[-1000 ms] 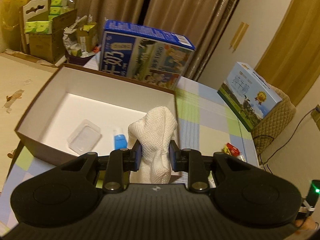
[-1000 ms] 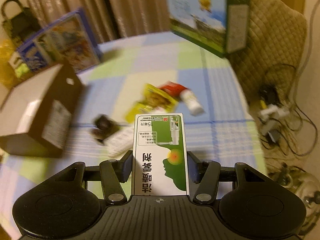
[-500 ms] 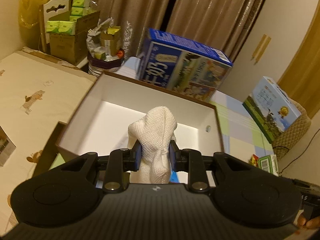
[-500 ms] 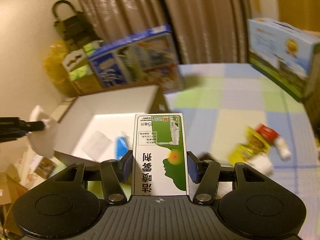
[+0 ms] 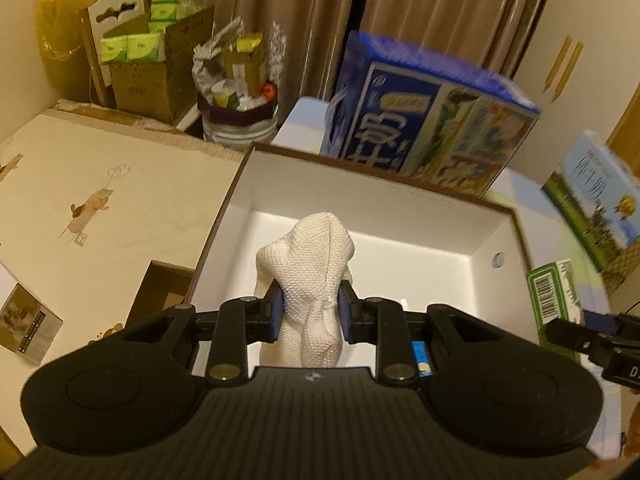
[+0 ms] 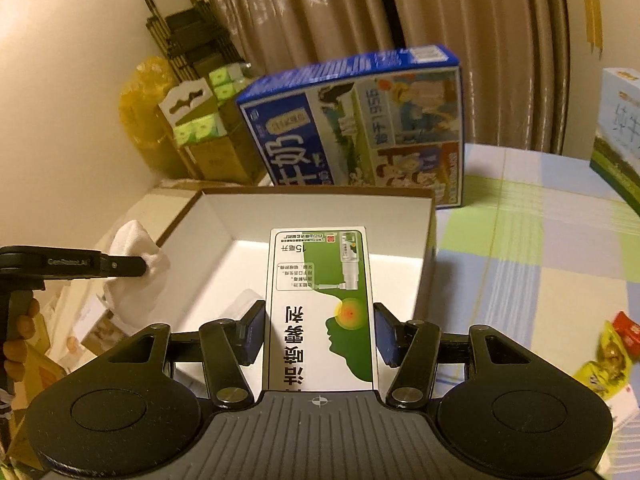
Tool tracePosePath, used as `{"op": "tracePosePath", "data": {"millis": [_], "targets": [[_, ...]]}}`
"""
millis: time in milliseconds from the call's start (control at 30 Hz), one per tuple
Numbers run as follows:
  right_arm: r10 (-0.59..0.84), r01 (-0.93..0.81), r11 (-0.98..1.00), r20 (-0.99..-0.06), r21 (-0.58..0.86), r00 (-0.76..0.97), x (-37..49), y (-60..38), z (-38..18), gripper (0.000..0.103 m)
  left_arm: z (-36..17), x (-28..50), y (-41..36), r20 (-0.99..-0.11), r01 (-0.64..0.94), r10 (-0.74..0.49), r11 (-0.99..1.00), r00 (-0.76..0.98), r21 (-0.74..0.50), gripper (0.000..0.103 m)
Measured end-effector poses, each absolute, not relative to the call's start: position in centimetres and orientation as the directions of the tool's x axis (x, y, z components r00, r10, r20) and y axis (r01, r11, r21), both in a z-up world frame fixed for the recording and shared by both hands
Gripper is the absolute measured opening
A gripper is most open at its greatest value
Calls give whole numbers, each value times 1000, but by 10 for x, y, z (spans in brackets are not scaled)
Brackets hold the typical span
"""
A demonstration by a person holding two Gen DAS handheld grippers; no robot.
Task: Organize objects
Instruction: 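Carry the white cloth and medicine box with both tools over the brown box, then lower the cloth and medicine box into the box and open both tools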
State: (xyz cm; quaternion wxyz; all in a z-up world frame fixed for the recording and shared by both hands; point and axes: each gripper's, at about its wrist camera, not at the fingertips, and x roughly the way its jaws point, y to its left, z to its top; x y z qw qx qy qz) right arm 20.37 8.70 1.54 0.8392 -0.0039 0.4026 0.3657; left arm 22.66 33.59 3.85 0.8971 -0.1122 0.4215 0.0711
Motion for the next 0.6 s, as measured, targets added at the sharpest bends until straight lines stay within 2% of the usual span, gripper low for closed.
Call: {"op": "tracePosePath", "data": {"millis": [300, 600], "targets": [[533, -587, 773, -748, 242, 394, 230, 112, -19, 52, -7, 277, 346, -840, -193, 60, 980, 540, -54, 23], [453, -597, 790, -787, 138, 418, 247, 131, -40, 52, -34, 307, 341, -863, -149, 92, 989, 496, 19, 25]]}}
